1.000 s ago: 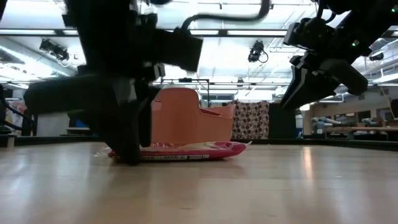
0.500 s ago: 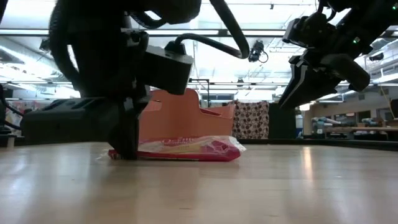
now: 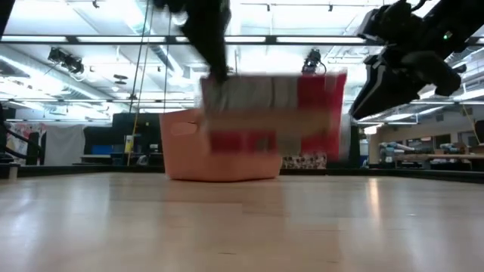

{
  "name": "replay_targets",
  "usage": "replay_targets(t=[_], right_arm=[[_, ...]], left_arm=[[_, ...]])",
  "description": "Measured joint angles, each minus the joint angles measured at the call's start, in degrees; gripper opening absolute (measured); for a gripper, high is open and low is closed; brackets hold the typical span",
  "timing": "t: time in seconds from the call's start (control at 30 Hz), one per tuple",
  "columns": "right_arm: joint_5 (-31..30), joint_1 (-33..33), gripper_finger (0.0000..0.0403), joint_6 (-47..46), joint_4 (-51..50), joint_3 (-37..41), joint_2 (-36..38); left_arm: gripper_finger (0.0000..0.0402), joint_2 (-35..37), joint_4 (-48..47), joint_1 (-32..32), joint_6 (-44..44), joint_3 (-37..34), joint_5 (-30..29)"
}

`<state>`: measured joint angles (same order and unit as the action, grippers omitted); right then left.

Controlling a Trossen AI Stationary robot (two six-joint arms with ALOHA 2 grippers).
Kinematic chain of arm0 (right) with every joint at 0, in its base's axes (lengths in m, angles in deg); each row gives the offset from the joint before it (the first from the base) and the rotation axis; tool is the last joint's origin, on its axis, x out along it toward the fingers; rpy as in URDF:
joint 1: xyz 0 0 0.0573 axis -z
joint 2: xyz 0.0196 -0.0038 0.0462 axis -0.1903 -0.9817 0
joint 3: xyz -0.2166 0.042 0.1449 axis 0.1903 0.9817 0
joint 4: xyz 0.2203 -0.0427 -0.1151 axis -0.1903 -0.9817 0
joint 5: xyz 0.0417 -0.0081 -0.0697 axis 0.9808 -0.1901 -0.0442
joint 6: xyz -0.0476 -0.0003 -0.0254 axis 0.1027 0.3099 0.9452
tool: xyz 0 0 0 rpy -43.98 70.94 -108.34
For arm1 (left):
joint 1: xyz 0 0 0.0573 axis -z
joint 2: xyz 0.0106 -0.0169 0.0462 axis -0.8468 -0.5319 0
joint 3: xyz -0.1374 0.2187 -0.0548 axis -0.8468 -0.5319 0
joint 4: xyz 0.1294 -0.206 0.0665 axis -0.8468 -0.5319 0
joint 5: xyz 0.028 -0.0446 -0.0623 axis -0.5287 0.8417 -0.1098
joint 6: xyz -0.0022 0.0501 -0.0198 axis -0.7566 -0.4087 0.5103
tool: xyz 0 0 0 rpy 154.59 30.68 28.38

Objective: Sort popcorn bags into baskets
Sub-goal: Put the red popcorn bag into the orange bin

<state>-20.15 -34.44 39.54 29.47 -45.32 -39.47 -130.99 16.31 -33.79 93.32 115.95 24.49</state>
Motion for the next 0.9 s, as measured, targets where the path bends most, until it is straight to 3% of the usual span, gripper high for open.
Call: replay_targets(t=[0.3,0.5,0.63,0.9], right_arm=[[-1.91,-3.20,0.0120,-5.25,-6.90,-0.01,6.35],[-4.31,-5.97,0.0121,-7.22,-6.87,-0.01,7.39],[-5.70,-7.63,0.0121,-8.64,-6.96,-0.01,7.32],[-7.87,-9.70,0.0121,-9.26,-7.06,-0.01,7.30]], left_arm=[[0.0001,0.68,-10.48,-5.79,-3.76,15.87,-10.87],[0.0001,0.82,-17.98,-14.28,-0.50,17.28,-11.59],[0.0002,0.72,-20.84,-21.92,3.51,13.23,-7.32],[0.0006,0.69,-14.88,-33.34,3.70,4.49,5.71]])
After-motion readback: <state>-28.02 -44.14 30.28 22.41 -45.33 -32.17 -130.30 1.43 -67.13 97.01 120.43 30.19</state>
